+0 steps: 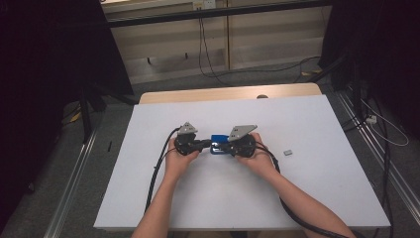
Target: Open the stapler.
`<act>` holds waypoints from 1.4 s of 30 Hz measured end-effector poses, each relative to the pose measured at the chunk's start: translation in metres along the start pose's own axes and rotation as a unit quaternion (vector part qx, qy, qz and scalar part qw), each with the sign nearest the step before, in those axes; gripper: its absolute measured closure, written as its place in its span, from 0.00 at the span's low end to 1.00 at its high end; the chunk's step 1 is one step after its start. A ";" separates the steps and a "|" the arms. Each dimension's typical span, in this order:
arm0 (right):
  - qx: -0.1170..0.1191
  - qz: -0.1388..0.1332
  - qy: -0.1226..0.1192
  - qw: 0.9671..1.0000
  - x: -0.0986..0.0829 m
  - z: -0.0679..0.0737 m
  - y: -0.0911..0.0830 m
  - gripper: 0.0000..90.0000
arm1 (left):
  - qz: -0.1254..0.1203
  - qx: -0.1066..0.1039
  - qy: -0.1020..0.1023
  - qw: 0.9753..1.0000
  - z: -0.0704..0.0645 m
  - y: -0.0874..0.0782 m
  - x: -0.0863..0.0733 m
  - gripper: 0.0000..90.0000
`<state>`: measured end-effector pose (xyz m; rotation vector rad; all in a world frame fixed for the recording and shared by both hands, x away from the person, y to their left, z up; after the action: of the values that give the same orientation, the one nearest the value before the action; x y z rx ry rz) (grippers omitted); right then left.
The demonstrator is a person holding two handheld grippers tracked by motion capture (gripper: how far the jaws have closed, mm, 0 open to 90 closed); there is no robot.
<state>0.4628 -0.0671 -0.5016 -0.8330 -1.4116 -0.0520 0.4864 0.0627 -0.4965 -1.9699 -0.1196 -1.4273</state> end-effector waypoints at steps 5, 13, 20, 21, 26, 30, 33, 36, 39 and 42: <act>-0.001 0.002 -0.001 1.000 0.000 0.000 0.000 1.00 | -0.015 -0.007 -0.012 1.000 0.000 -0.001 0.003 1.00; -0.002 -0.004 0.011 1.000 -0.001 0.000 -0.001 1.00 | -0.037 -0.018 -0.017 0.999 -0.004 -0.005 0.016 1.00; -0.005 -0.008 0.024 1.000 -0.001 0.000 -0.001 1.00 | -0.063 -0.029 -0.023 0.997 -0.010 -0.007 0.033 1.00; -0.005 -0.007 0.026 1.000 -0.001 0.000 -0.001 1.00 | -0.065 -0.031 -0.024 0.997 -0.011 -0.007 0.035 1.00; -0.011 -0.012 0.036 0.999 -0.002 0.001 -0.001 1.00 | -0.069 -0.031 -0.020 0.997 -0.011 -0.006 0.043 1.00; -0.015 -0.016 0.044 0.999 -0.003 0.001 -0.002 1.00 | -0.073 -0.035 -0.022 0.996 -0.011 -0.006 0.045 1.00; -0.017 -0.014 0.047 0.999 -0.002 0.002 -0.002 1.00 | -0.073 -0.035 -0.022 0.996 -0.011 -0.005 0.046 1.00; -0.021 -0.011 0.047 0.999 -0.002 0.002 -0.001 1.00 | -0.076 -0.038 -0.026 0.996 -0.010 -0.005 0.046 1.00; -0.032 -0.004 0.043 0.999 -0.001 0.001 -0.001 1.00 | -0.076 -0.037 -0.027 0.996 -0.010 -0.005 0.045 1.00; -0.035 -0.021 0.061 0.997 0.002 0.002 -0.001 1.00 | -0.077 -0.039 -0.028 0.996 -0.009 -0.004 0.045 1.00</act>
<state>0.4612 -0.0657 -0.4991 -0.8439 -1.3180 -0.1825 0.4950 0.0471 -0.4542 -2.1048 -0.2493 -1.4937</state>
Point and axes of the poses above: each handheld gripper's, and its own axes: y roughly forward along the jaws, x roughly out of its top, z roughly to its left, the point moved 7 cm from there along y, roughly forward along the jaws, and after that the axes turned 6 degrees about -z, right-handed, at the moved point
